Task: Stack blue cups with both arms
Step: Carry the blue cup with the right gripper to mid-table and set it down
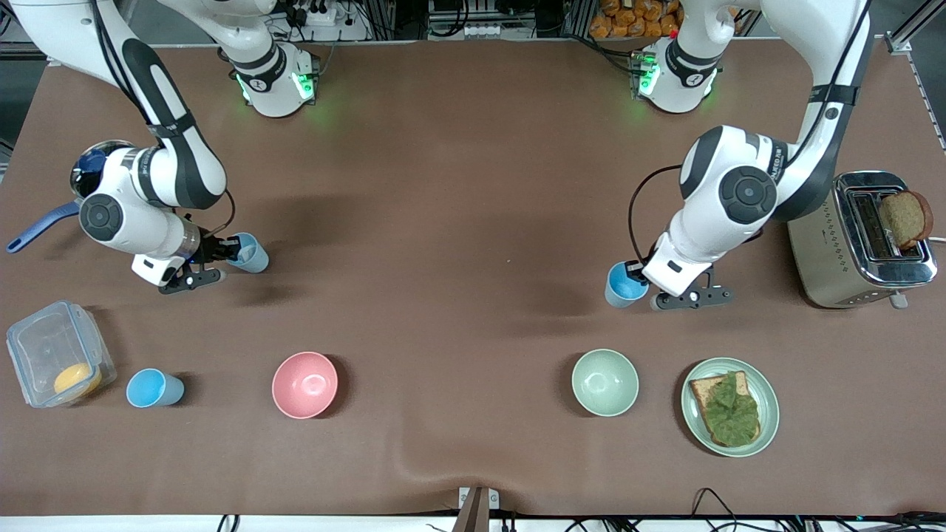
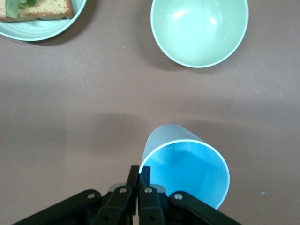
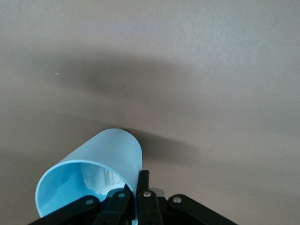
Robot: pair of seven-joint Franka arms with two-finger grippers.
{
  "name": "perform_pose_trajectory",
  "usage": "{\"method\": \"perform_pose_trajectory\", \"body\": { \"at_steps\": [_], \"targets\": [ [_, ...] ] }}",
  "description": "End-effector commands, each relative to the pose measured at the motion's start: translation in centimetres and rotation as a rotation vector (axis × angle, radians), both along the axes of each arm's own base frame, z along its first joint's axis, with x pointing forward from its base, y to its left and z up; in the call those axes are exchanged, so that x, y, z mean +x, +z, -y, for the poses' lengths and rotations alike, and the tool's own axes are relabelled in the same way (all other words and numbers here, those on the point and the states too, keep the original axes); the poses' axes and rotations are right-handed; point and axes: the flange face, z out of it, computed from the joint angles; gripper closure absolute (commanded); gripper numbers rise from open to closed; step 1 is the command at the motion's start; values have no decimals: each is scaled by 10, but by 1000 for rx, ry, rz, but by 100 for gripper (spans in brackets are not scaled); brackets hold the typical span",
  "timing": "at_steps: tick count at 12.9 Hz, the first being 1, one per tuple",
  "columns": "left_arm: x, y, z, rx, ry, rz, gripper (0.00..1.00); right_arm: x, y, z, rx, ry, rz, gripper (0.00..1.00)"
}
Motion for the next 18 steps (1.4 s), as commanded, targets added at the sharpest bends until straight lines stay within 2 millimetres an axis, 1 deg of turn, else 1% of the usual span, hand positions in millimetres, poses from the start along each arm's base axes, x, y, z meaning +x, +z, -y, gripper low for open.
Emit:
{"method": "perform_pose_trajectory", "body": {
  "at_steps": [1,2,3,5,6,8,9,12,14,16,17,18],
  "targets": [
    [-1,11,16,-13,23,-1,100,15,26,-15,16,13,12,100],
    [-1,12,17,-13,28,2,100,25,41,-29,16,3,1,100],
    [0,13,18,-14,27,3,100,30,52,-54,13,-13,-17,100],
    [0,12,18,-14,28,2,100,35,61,-106,-3,-61,-5,100],
    [-1,12,19,-14,27,2,100,34,62,-130,-10,-77,2,100],
    [-3,13,26,-17,20,4,100,25,62,-179,24,-160,-5,100],
    [-2,13,26,-18,21,3,100,18,62,-209,47,-185,-6,100],
    [-2,11,27,-16,40,0,100,-10,52,-295,39,-264,16,100],
    [-3,10,27,-15,40,-3,100,-20,44,-327,35,-302,19,100],
    [-2,10,27,-16,40,-2,100,-34,30,-359,28,-348,29,100],
    [-2,8,26,-16,44,-7,100,-38,25,-367,28,-367,31,100],
    [-2,4,26,-13,43,-12,100,-40,20,-369,23,-376,26,100]
  ]
}}
